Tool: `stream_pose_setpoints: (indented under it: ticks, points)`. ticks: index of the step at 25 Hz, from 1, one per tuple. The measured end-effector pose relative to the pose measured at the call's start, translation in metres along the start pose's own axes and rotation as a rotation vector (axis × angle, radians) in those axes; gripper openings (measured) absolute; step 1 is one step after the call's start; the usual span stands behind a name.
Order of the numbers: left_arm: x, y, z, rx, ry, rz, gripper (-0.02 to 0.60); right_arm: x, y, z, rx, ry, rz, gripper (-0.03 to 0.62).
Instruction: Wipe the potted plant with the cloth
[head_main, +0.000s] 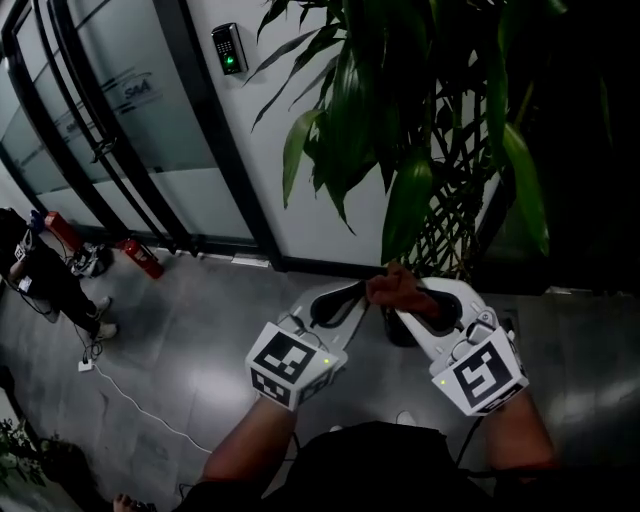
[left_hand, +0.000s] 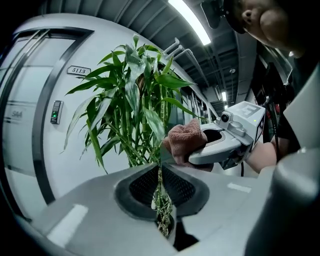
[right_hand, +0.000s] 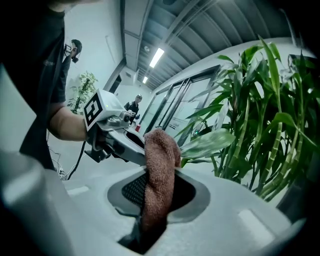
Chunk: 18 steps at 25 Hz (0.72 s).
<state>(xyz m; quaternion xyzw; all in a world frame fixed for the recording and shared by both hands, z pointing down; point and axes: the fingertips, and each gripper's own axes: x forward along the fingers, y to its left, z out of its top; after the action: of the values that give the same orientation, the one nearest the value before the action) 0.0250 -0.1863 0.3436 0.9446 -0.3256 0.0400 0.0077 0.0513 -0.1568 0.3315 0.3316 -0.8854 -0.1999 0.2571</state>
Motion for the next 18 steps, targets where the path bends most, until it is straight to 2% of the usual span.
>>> stream_pose_setpoints:
  ticks: [6, 9, 13, 18]
  points:
    - [-0.027, 0.024, -0.005, -0.039, 0.001, 0.0, 0.043, 0.005, 0.025, 0.013, 0.036, 0.017, -0.02, 0.066]
    - [-0.036, 0.031, -0.007, -0.044, -0.007, -0.014, 0.043, 0.007, 0.028, 0.023, 0.039, 0.007, -0.061, 0.066]
    - [-0.039, 0.036, -0.015, -0.057, 0.001, -0.043, 0.034, -0.001, 0.005, 0.041, 0.014, -0.01, -0.2, 0.066]
    - [-0.024, 0.034, -0.01, -0.058, -0.005, -0.065, 0.028, -0.031, -0.06, 0.067, -0.046, -0.037, -0.453, 0.066]
